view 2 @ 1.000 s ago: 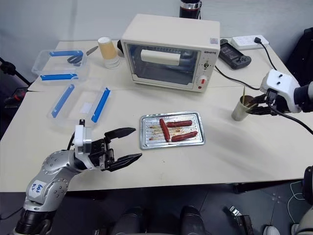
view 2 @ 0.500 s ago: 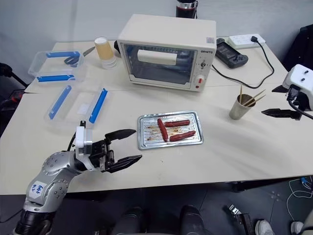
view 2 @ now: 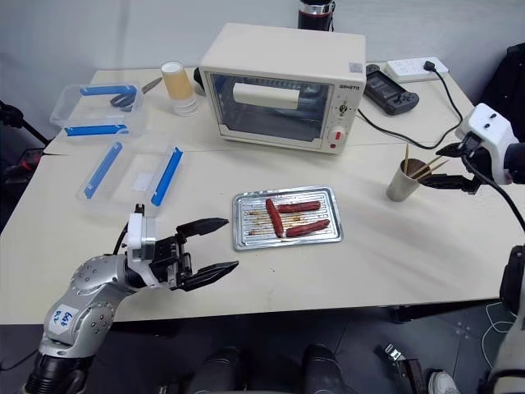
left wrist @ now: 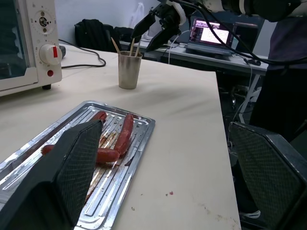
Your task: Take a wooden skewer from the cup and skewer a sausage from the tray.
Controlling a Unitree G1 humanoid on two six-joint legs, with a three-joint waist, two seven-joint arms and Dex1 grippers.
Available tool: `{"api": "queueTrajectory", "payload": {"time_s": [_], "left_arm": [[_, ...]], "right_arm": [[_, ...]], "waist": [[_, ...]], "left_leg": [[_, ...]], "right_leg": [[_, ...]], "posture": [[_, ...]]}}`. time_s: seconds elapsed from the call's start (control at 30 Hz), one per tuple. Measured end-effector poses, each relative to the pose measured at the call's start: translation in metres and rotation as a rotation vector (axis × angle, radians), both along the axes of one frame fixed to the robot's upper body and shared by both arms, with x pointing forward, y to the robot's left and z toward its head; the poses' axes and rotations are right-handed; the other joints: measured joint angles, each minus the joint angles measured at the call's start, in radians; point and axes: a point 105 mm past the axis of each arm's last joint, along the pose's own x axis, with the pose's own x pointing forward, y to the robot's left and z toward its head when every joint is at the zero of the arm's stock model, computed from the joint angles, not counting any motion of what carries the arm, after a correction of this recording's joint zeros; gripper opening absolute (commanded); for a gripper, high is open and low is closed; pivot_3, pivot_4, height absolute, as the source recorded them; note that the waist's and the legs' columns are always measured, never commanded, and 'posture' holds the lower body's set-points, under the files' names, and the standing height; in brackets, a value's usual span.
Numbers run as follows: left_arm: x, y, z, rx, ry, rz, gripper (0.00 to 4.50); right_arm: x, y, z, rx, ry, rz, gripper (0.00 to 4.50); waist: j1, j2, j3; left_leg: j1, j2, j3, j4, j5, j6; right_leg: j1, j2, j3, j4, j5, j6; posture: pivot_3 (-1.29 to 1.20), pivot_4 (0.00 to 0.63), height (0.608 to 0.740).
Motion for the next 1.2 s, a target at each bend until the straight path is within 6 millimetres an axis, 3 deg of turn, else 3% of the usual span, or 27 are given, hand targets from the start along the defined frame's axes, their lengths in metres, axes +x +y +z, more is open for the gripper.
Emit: {"api": "queueTrajectory", "payload": {"time_s": [0.13, 0.43, 0.8, 1.2], "left_arm": [[0.000, 0.001, -0.001, 0.004, 0.006, 0.010, 4.50], [0.001, 0.002, -0.001, 0.003, 0.007, 0.019, 4.50], [0.001, 0.001, -0.001, 0.005, 0.004, 0.020, 4.50], [0.002, 0.002, -0.001, 0.001, 0.004, 0.031, 4.50]], "right_arm": [[0.000, 0.001, 0.002, 0.000, 0.008, 0.000, 1.97], [0.002, 0.001, 0.007, -0.064, -0.002, 0.001, 1.97], [0.007, -0.013, 0.001, -0.164, -0.010, -0.099, 1.97], [0.007, -0.003, 0.006, -0.214, 0.049, -0.035, 1.97]], "waist": [[-0.001, 0.000, 0.000], [-0.003, 0.000, 0.000], [-0.007, 0.000, 0.000], [-0.019, 0.001, 0.000]], "left_leg": [[0.000, 0.000, 0.000, 0.000, 0.000, 0.000], [0.000, 0.000, 0.000, 0.000, 0.000, 0.000], [0.000, 0.000, 0.000, 0.000, 0.000, 0.000], [0.000, 0.000, 0.000, 0.000, 0.000, 0.000]], "right_leg": [[0.000, 0.000, 0.000, 0.000, 0.000, 0.000], [0.000, 0.000, 0.000, 0.000, 0.000, 0.000], [-0.001, 0.000, 0.000, 0.001, 0.000, 0.000], [-0.001, 0.000, 0.000, 0.001, 0.000, 0.000]], "posture": [[0.00, 0.150, 0.740], [0.00, 0.150, 0.740], [0.00, 0.150, 0.740], [0.00, 0.150, 0.740]]}}
